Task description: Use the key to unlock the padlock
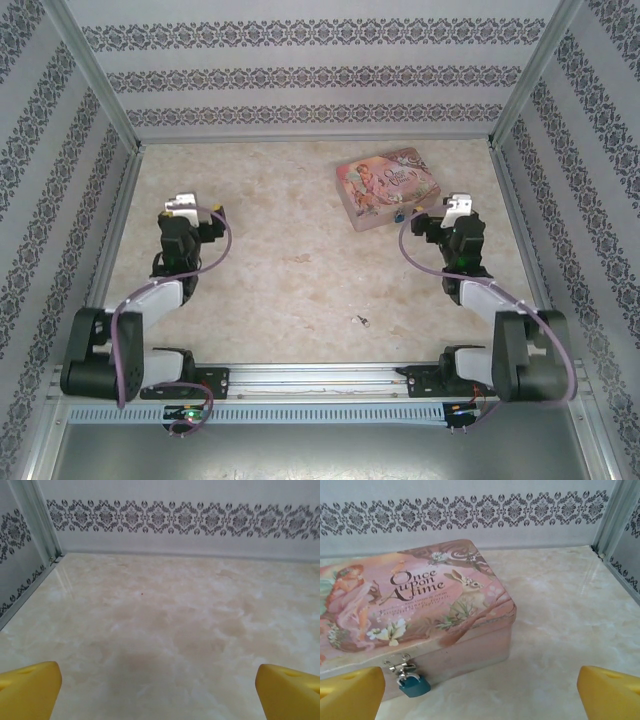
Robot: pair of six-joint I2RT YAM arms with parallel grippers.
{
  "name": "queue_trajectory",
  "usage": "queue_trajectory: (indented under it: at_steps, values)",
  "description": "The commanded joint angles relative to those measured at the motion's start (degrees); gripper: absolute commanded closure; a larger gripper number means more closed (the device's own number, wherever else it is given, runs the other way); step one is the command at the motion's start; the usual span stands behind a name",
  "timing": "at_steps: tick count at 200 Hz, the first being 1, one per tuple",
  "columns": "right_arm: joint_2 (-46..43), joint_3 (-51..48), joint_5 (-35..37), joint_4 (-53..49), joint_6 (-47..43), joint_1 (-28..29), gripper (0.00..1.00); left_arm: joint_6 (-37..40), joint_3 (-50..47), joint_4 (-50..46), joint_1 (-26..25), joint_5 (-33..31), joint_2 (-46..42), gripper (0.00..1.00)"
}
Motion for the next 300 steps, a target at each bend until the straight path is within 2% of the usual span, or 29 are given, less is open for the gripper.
queue_trajectory:
  at_steps: [1, 15, 39, 63, 90, 145, 184, 240, 300]
  values:
    - [-4.5, 5.9, -1.0, -16.7, 3.1, -1.7, 0.02, -8.5, 7.1, -22.2, 0.9, 3.3, -5.0, 0.01]
    - [-5.9, 9.5, -4.7, -23.6, 6.4, -3.5, 0.02, -13.9, 11.4, -29.8, 0.9, 7.8, -5.7, 0.01]
    - [-5.4, 14.8, -14.0, -29.8, 12.5, -7.6, 0.02, -17.3, 17.8, -39.3, 0.4, 13.5, -4.0, 0.01]
    - [-1.0, 18.9, -23.9, -30.5, 19.8, -12.4, 0.02, -21.8, 19.2, -38.7, -0.8, 19.3, -2.6, 0.01]
    - [7.3, 23.3, -30.1, -29.7, 25.5, -16.4, 0.02, -27.5, 19.6, -34.7, -4.3, 22.9, 0.8, 0.0]
    - [20.1, 31.3, -31.0, -28.3, 26.3, -16.3, 0.02, -31.9, 25.7, -28.3, -16.5, 24.5, 13.7, 0.0]
    - [26.5, 35.8, -29.7, -28.3, 24.5, -14.5, 0.02, -35.6, 31.9, -22.1, -22.5, 27.1, 24.4, 0.0]
    - [33.9, 41.9, -30.9, -28.9, 23.4, -11.9, 0.02, -38.0, 44.9, -20.4, -28.0, 31.2, 38.2, 0.0]
    - [38.4, 46.2, -33.6, -30.6, 21.5, -10.1, 0.02, -40.4, 54.8, -19.9, -30.0, 34.7, 48.4, 0.0]
